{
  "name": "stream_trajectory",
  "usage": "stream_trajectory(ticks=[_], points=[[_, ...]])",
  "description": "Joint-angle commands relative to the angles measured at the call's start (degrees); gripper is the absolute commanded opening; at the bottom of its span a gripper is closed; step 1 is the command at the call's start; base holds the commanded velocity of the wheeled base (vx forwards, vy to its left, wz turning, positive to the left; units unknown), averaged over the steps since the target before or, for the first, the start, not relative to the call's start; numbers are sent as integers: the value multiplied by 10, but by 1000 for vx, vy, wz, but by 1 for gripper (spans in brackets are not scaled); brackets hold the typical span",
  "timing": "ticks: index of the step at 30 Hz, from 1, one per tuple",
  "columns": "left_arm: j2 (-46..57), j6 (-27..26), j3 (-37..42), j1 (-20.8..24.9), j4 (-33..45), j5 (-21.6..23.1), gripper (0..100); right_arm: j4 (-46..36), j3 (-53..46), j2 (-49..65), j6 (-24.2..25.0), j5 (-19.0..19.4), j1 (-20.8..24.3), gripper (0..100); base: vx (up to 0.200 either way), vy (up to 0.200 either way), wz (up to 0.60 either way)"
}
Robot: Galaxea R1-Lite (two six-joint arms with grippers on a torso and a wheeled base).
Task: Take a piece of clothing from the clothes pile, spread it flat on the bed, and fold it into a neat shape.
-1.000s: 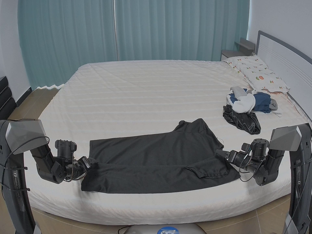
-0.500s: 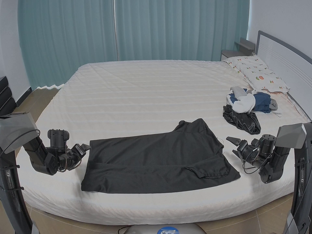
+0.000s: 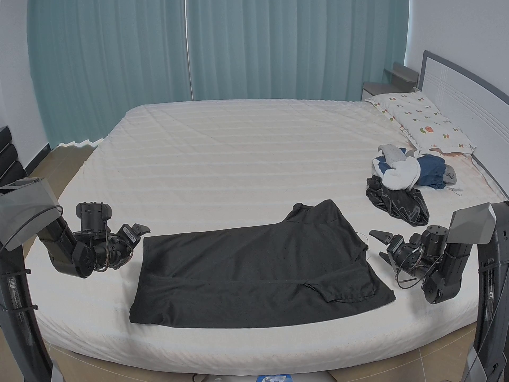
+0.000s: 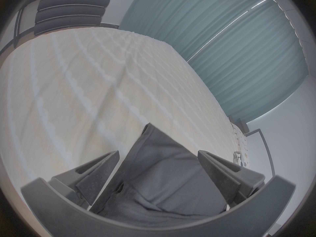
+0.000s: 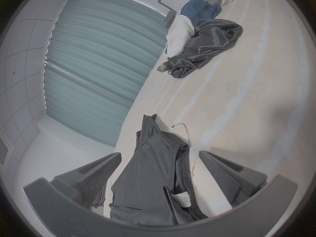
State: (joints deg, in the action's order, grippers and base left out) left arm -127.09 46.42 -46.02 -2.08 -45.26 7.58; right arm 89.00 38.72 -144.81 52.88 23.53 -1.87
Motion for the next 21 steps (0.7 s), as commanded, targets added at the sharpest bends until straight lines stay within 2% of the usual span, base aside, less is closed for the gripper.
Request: stream_trajectory(ticks=[1, 8, 14, 21], points=[[-15, -1, -35, -4, 19, 0, 100, 5, -1, -6, -3, -1, 2, 100, 0, 0, 0], [-55, -5, -142, -6, 83, 1, 100, 5, -1, -9, -18, -1, 3, 100, 0, 0, 0], [-120, -16, -230, -6, 92, 5, 100, 5, 0, -10, -19, -2, 4, 100, 0, 0, 0], [-127, -17, -242, -6, 124, 35, 100, 5, 0, -13, -27, -2, 4, 100, 0, 0, 0]])
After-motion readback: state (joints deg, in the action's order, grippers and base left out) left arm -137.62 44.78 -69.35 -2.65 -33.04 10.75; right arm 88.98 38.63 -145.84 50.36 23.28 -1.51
